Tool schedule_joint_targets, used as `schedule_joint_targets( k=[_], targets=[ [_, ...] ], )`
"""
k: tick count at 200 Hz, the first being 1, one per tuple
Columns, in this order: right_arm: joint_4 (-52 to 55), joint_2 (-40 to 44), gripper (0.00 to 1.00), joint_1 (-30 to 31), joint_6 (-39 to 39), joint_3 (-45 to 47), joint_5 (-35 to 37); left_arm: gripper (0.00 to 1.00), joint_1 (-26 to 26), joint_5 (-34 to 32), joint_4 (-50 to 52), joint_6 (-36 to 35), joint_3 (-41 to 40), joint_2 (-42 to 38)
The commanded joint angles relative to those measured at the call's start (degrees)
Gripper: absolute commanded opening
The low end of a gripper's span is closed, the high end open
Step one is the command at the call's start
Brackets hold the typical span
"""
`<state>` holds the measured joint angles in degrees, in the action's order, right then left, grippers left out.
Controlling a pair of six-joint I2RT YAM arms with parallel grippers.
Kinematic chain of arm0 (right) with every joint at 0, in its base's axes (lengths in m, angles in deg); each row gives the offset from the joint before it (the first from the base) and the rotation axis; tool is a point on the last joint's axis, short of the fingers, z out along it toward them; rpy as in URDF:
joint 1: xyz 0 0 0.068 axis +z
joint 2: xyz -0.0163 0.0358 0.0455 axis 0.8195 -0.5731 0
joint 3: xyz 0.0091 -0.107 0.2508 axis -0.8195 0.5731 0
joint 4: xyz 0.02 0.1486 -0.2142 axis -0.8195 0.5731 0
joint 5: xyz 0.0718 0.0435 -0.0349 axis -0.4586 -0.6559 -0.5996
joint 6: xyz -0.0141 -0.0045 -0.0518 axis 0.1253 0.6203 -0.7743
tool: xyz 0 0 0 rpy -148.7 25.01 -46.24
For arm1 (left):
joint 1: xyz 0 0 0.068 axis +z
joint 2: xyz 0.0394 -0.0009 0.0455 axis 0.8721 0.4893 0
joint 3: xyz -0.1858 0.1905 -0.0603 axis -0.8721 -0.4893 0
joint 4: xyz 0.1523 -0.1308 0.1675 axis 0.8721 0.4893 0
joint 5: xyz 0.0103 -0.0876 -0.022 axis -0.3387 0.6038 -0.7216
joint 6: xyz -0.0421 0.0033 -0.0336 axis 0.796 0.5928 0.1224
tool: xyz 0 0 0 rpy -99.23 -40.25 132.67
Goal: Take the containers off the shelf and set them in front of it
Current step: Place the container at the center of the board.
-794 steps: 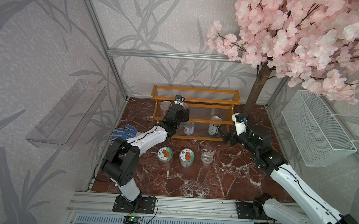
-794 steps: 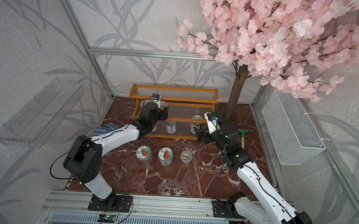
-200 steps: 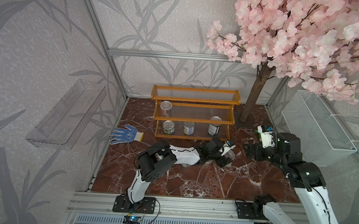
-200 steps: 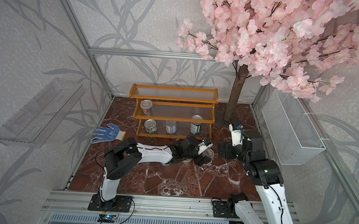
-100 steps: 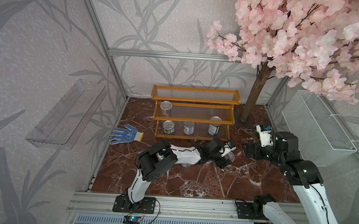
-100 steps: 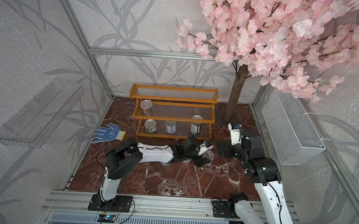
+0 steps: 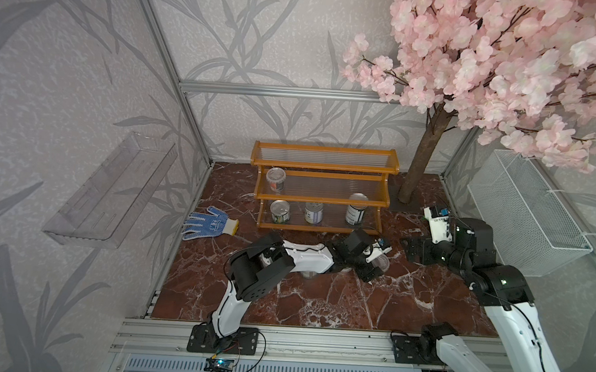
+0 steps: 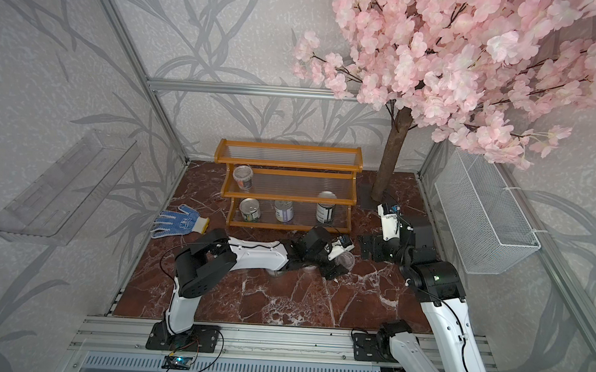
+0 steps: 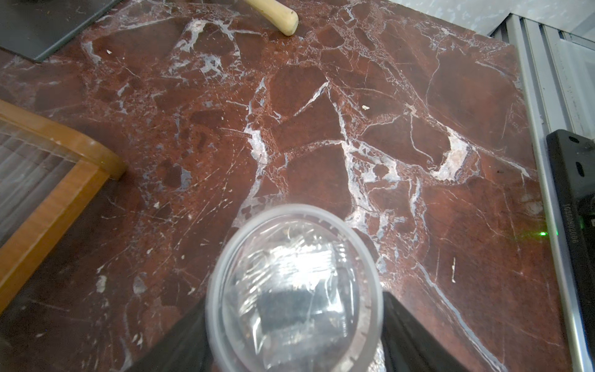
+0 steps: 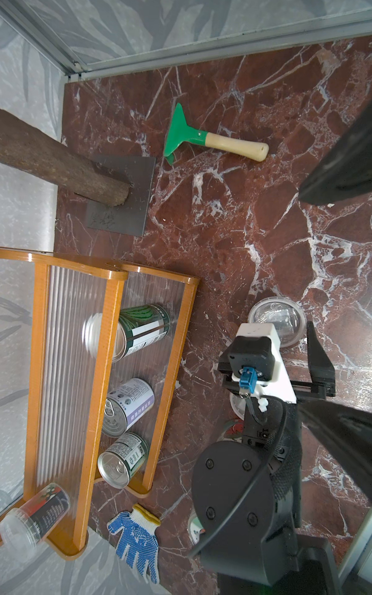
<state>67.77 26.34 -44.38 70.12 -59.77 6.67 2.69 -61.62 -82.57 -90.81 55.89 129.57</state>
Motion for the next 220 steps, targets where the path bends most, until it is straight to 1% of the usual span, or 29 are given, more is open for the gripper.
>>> schedule_joint_targets(
  k=[1,34,76,104,133,158,174,184,199,220],
  targets=[
    [-1.61,-0.08,0.99,-0.28,-0.05,0.62,-0.47,0.78,0.01,0.70,1.57,-1.63,1.11,-0.74],
    [-1.60,-0.09,0.99,-0.28,-0.08,0.55,-0.58,0.80,0.10,0.13,1.68,-1.53,1.56,-1.06],
    [-1.86,-0.24,0.99,-0.35,-0.15,0.27,-0.65,0.86,0.10,-0.08,3.26,-1.24,2.65,-3.80],
    [-1.89,-0.43,0.99,-0.46,-0.37,-0.51,-0.90,0.88,0.51,-1.12,6.82,-0.89,2.54,-8.09],
    [-2.82,-0.56,0.99,-0.55,0.14,-0.73,-1.92,0.91,2.35,-2.20,11.29,0.50,0.33,-15.17],
    [-4.46,-1.21,0.99,-0.64,0.53,-0.50,-4.49,0.93,5.36,-6.45,15.35,3.37,-2.53,-22.16],
    [-6.49,-1.22,0.99,-0.63,0.90,0.54,-7.39,0.95,8.76,-9.80,16.07,5.53,-5.89,-27.22],
    [-7.90,-1.05,0.99,-0.64,1.21,1.33,-8.79,0.97,10.53,-14.23,15.85,7.25,-7.89,-30.88],
    [-9.15,-0.95,0.99,-0.58,1.60,2.14,-10.34,0.99,13.15,-19.05,15.59,8.20,-10.72,-35.50],
    [-10.26,-0.66,0.99,-0.55,1.81,2.92,-11.23,1.00,17.75,-25.23,17.73,11.17,-12.63,-39.84]
  ],
)
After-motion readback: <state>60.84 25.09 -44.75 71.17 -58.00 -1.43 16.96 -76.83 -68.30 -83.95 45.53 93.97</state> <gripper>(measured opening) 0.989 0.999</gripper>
